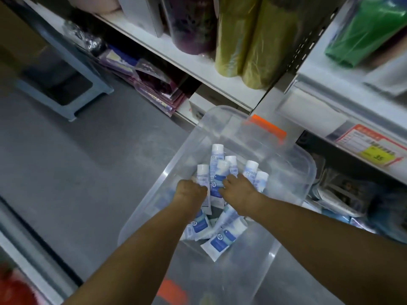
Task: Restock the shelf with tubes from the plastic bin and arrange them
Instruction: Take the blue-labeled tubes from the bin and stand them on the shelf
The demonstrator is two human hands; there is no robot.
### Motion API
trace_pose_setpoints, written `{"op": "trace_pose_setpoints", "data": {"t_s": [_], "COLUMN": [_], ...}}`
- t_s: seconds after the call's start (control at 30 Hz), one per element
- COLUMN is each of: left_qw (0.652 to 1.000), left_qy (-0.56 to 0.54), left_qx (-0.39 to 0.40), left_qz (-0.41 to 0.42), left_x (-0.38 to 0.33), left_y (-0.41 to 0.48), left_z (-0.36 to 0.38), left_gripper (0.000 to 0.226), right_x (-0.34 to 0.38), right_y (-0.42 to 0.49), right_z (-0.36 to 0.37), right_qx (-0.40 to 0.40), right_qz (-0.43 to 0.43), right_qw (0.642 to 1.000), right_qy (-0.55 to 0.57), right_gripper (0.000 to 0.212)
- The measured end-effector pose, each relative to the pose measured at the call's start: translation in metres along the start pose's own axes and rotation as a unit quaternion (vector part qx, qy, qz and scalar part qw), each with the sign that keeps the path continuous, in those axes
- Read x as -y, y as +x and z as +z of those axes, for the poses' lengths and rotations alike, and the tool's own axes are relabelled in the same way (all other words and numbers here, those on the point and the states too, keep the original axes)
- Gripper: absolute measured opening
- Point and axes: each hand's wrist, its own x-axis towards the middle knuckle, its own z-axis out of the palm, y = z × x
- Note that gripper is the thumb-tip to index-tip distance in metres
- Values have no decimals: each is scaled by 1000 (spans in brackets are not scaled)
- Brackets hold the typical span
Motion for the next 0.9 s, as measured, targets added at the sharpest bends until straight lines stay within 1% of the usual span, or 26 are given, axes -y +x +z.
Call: {"op": "trace_pose_setpoints", "data": {"t_s": [0.03, 0.07, 0.1, 0.13, 0.17, 0.2, 0.23, 0.27, 0.3, 0.33, 0.37, 0.43, 0.47, 0.5, 0.53, 0.57, 0.6, 0.63, 0.67, 0.7, 0.73, 0.77, 0.83, 0.87, 0.9], "left_qw": [1000, 999, 995, 986, 972, 952, 929, 900, 864, 821, 776, 703, 663, 623, 591, 569, 551, 544, 538, 533, 531, 529, 527, 528, 531], "left_qy": [-10, -41, -93, -158, -225, -293, -356, -421, -487, -555, -615, -699, -739, -776, -801, -817, -829, -834, -837, -840, -840, -840, -836, -831, -825], "left_qx": [6, 13, 19, 21, 21, 17, 13, 6, -7, -21, -31, -45, -52, -61, -73, -81, -89, -95, -97, -99, -101, -104, -109, -113, -119], "left_qz": [-8, -20, -35, -53, -70, -86, -98, -111, -126, -135, -140, -123, -104, -82, -63, -50, -35, -16, 7, 25, 48, 67, 109, 134, 154], "left_x": [-1, -3, -5, -7, -8, -9, -9, -9, -10, -12, -15, -23, -30, -37, -45, -53, -60, -69, -78, -85, -95, -103, -119, -130, -140], "left_y": [-7, -15, -24, -34, -46, -59, -70, -82, -97, -115, -133, -172, -190, -207, -223, -237, -249, -261, -274, -283, -296, -305, -317, -327, -335], "left_z": [2, 5, 7, 7, 8, 8, 7, 6, 5, 1, -1, -5, -7, -7, -8, -9, -11, -13, -17, -20, -28, -33, -44, -52, -59], "left_gripper": [72, 77, 82, 82, 78, 72, 67, 64, 59, 50, 40, 28, 22, 17, 13, 11, 15, 21, 28, 35, 40, 43, 43, 44, 44], "right_x": [-1, -1, -3, -2, 1, 0, 0, 2, 6, 10, 14, 24, 32, 39, 48, 55, 60, 68, 76, 82, 87, 93, 96, 97, 96], "right_y": [-6, -15, -25, -34, -45, -58, -72, -81, -95, -111, -124, -154, -168, -183, -199, -212, -227, -246, -266, -281, -303, -320, -341, -360, -377], "right_z": [-2, -8, -12, -13, -14, -18, -21, -24, -27, -31, -32, -37, -38, -38, -40, -39, -39, -43, -46, -46, -50, -54, -54, -56, -57], "right_qx": [13, 34, 14, -21, -42, -49, -44, -26, -49, -68, -90, -108, -125, -144, -162, -184, -205, -231, -254, -275, -294, -303, -327, -342, -353], "right_qz": [5, 25, 49, 98, 160, 181, 184, 210, 236, 267, 285, 285, 289, 288, 286, 283, 283, 265, 249, 231, 222, 212, 195, 195, 195], "right_qw": [1000, 998, 997, 987, 963, 956, 959, 944, 928, 906, 890, 849, 813, 775, 746, 726, 693, 662, 613, 589, 574, 582, 601, 612, 619], "right_qy": [15, 42, 66, 125, 211, 224, 213, 254, 285, 321, 344, 431, 490, 544, 580, 600, 630, 662, 706, 724, 731, 724, 703, 686, 673], "right_gripper": [52, 47, 40, 34, 34, 37, 40, 50, 58, 62, 64, 64, 59, 50, 39, 28, 21, 17, 19, 22, 20, 18, 36, 39, 36]}}
